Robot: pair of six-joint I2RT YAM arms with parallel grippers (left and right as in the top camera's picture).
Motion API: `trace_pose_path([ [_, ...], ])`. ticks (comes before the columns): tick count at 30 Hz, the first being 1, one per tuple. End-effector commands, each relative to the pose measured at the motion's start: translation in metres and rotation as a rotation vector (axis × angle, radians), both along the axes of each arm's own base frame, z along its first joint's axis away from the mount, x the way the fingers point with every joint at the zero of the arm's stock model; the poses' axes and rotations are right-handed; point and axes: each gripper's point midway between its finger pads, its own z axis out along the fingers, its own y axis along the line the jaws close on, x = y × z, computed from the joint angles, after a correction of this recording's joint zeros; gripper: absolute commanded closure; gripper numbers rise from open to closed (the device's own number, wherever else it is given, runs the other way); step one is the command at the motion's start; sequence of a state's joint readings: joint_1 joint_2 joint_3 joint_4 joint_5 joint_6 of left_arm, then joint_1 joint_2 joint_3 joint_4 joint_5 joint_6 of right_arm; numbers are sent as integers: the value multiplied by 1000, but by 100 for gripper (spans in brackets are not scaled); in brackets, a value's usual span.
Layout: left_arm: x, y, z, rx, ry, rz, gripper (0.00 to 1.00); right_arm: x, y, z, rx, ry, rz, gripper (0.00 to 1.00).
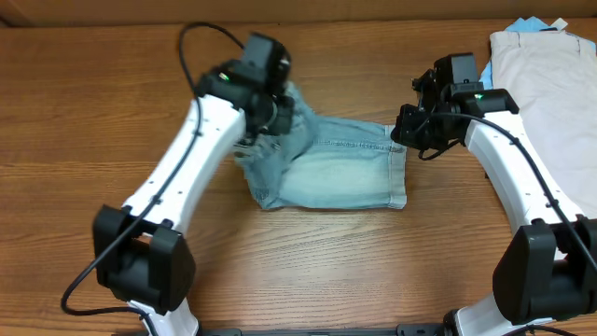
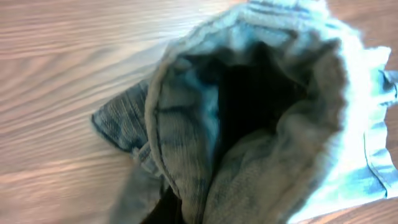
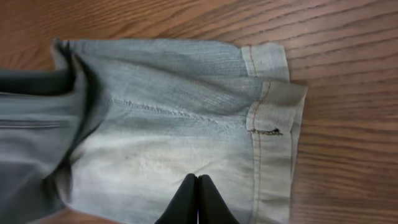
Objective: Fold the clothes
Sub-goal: 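Fold the left end rightward over the jeans with the left gripper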
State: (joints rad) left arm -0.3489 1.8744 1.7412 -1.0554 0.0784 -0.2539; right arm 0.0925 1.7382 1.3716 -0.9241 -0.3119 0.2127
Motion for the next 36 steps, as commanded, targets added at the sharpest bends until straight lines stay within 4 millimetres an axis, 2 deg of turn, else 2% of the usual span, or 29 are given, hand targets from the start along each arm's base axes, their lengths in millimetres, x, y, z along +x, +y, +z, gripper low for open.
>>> trace_pose_path([
  [1,18,37,42,8,-55,101,96,-6,6,-24,39,59,12,96],
  [4,15,68,56,73,-51,147,96,-5,14,-38,81,84,27,96],
  [6,12,78,60,97,-42,144,96,-2,18,-45,99,91,34,96],
  [11,4,108,57,203,-11,190,96,-1,28,-62,122,124,53,96],
  [17,1,135,59,239,6,250,96,-7,46,-79,155,171,93,96],
  [22,2,140,60,241,6,249,96,-13,60,-86,158,190,123,96],
  [30,9,143,62,264,-26,231,96,-22,57,-112,118,259,111,96],
  [36,13,127,62,182,-32,202,96,-29,57,-131,113,313,107,96],
])
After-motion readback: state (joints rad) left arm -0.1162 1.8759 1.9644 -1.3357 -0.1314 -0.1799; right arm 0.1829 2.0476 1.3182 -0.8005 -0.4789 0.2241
